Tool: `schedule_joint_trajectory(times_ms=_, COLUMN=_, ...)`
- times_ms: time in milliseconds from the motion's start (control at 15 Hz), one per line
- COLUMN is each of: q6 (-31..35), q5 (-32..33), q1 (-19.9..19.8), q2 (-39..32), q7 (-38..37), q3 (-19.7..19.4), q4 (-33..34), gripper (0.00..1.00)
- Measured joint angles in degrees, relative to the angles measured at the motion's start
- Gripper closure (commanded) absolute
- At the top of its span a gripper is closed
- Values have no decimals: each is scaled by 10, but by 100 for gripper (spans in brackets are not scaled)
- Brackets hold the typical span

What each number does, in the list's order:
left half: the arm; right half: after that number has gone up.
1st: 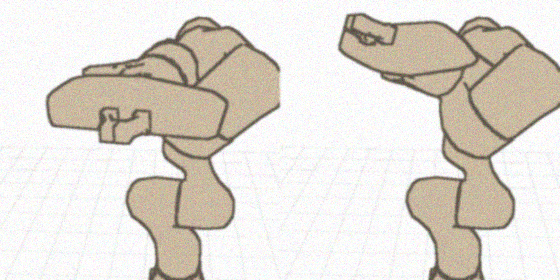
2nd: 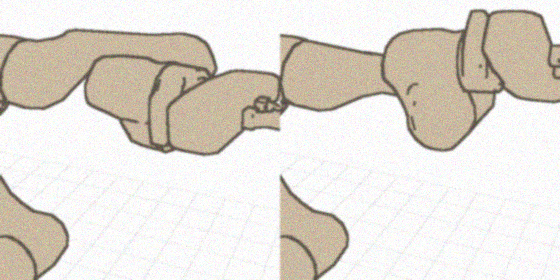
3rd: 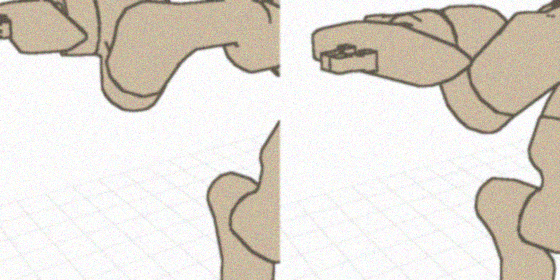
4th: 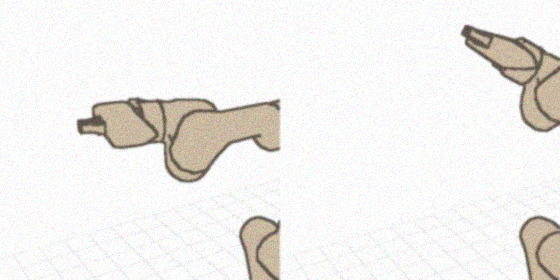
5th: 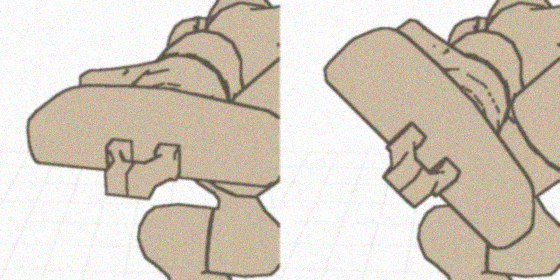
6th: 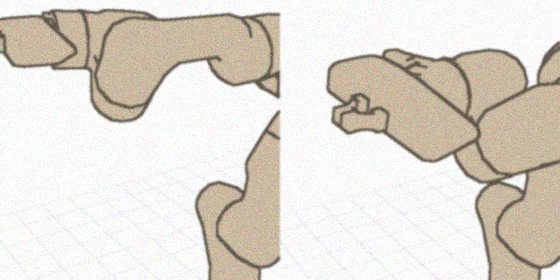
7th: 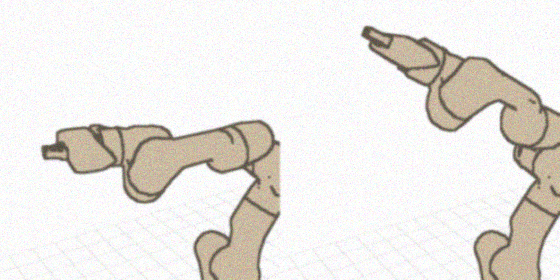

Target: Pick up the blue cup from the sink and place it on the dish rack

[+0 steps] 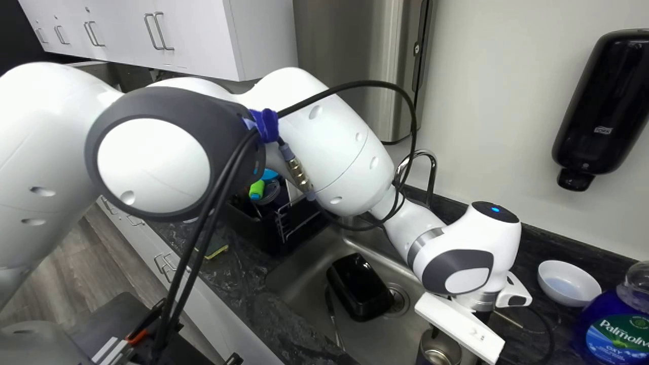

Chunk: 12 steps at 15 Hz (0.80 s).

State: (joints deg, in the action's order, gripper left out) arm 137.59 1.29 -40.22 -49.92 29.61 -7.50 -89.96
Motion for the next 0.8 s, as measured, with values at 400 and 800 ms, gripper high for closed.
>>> schedule_joint_trajectory(times_ms=400, q6=0, q5=0, q1=-12, q2=-4, q7=15, q3=6, q4=-1, gripper=0)
schedule_joint_trajectory(times_ms=800, q6=2, q5=0, q1=-22, q2=-7, q7=31, q3=14, q4=-1, gripper=0)
